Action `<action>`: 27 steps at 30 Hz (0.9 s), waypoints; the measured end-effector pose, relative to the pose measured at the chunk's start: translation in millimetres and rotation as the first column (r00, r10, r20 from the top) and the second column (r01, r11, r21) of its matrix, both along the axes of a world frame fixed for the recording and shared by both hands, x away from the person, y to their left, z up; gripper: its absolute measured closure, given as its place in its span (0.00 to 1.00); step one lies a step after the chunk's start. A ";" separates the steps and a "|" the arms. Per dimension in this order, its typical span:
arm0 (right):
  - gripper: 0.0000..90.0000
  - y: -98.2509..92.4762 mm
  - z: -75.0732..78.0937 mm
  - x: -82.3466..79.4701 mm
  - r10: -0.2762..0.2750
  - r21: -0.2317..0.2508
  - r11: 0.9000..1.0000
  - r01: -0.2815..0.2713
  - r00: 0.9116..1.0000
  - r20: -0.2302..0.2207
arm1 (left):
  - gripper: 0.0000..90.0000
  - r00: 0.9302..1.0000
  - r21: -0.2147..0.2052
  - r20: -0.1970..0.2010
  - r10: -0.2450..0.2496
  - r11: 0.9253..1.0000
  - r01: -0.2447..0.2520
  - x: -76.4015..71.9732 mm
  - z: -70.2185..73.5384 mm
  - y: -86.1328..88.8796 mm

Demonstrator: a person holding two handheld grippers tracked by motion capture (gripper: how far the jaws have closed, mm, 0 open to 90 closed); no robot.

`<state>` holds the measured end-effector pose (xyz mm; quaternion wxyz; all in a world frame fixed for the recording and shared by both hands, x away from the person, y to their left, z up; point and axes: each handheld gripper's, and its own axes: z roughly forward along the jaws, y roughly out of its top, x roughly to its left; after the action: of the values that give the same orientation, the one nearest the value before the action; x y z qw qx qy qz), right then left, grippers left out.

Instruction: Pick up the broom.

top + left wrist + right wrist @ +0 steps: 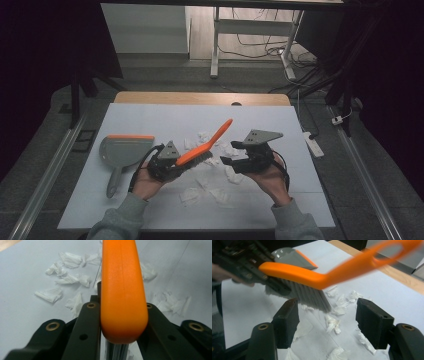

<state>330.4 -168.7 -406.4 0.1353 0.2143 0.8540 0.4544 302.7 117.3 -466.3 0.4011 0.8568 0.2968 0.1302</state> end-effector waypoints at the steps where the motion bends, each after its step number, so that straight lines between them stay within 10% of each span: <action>1: 0.37 1.9 1.8 -2.0 0.016 -0.017 1.000 -0.016 1.000 0.013 | 0.89 1.000 0.009 -0.001 -0.007 1.000 0.007 -0.4 -0.3 -1.3; 7: 0.36 13.6 5.0 -10.5 0.091 -0.110 0.990 -0.084 0.994 0.052 | 0.89 0.998 0.057 -0.016 -0.061 0.996 0.062 -3.9 -2.0 -14.8; 16: 0.37 26.5 -4.5 -13.8 0.160 -0.246 0.958 -0.145 0.986 0.043 | 0.89 0.984 0.152 -0.034 -0.176 0.972 0.179 -11.6 -1.4 -32.1; 27: 0.49 39.9 -24.1 -11.9 0.234 -0.414 0.880 -0.232 0.971 -0.048 | 0.88 0.962 0.200 -0.042 -0.271 0.941 0.274 -17.4 0.7 -41.6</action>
<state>318.5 -128.8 -430.5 0.1238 0.0755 0.9505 0.2749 285.3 75.8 -465.6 0.3233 0.9270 0.1632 0.0973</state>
